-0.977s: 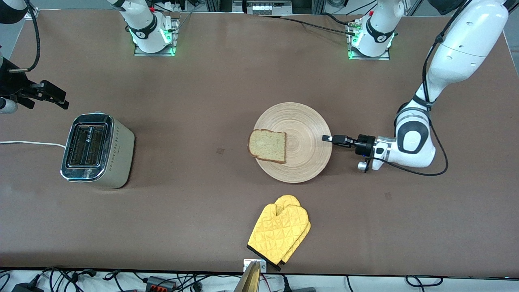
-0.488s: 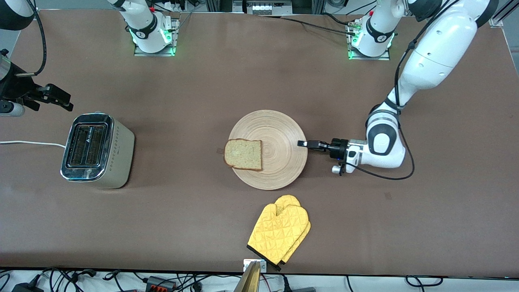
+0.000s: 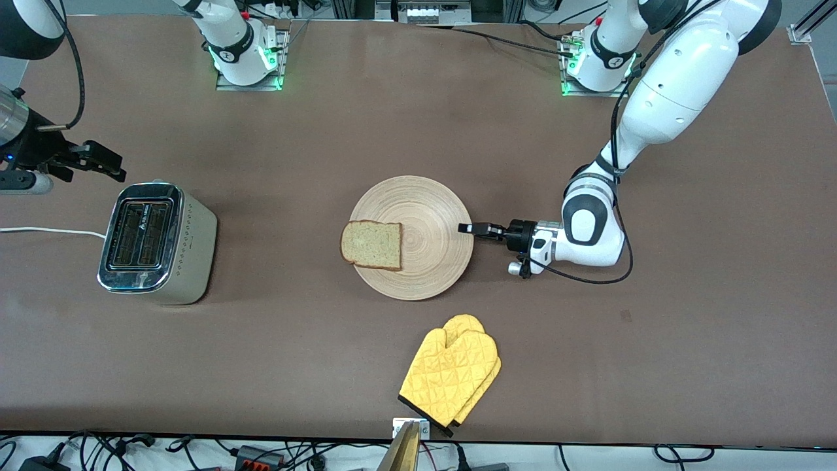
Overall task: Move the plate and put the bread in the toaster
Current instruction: 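Push the wooden plate with the left gripper toward the silver toaster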
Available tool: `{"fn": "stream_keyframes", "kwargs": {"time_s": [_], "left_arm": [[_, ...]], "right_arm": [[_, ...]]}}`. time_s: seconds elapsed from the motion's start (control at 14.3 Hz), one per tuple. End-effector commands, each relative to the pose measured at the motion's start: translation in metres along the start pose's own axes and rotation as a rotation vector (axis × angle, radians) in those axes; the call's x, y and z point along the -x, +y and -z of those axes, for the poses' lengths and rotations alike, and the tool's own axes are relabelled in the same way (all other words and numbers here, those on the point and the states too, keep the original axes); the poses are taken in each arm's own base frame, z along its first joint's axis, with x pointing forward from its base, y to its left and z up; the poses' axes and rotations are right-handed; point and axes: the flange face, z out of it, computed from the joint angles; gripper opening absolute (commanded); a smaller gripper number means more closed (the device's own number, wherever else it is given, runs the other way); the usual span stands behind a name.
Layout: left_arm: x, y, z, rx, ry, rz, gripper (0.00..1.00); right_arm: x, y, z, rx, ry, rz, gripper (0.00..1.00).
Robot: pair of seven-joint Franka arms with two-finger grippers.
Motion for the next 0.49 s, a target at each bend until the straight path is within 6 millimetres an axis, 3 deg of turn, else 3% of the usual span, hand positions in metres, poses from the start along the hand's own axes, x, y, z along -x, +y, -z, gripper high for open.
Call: {"fn": "stream_keyframes", "kwargs": {"time_s": [0.0, 0.14, 0.42], "left_arm": [[-0.010, 0.012, -0.013, 0.036, -0.004, -0.020, 0.01], [-0.011, 0.013, -0.022, 0.031, -0.008, -0.027, 0.01], [-0.014, 0.005, -0.041, -0.014, 0.015, -0.030, 0.01]], "right_arm": [[-0.005, -0.016, -0.011, -0.022, -0.013, 0.026, 1.00], [-0.009, -0.022, -0.024, -0.026, -0.037, 0.036, 1.00], [-0.019, -0.058, -0.040, -0.024, -0.047, 0.036, 1.00]]}}
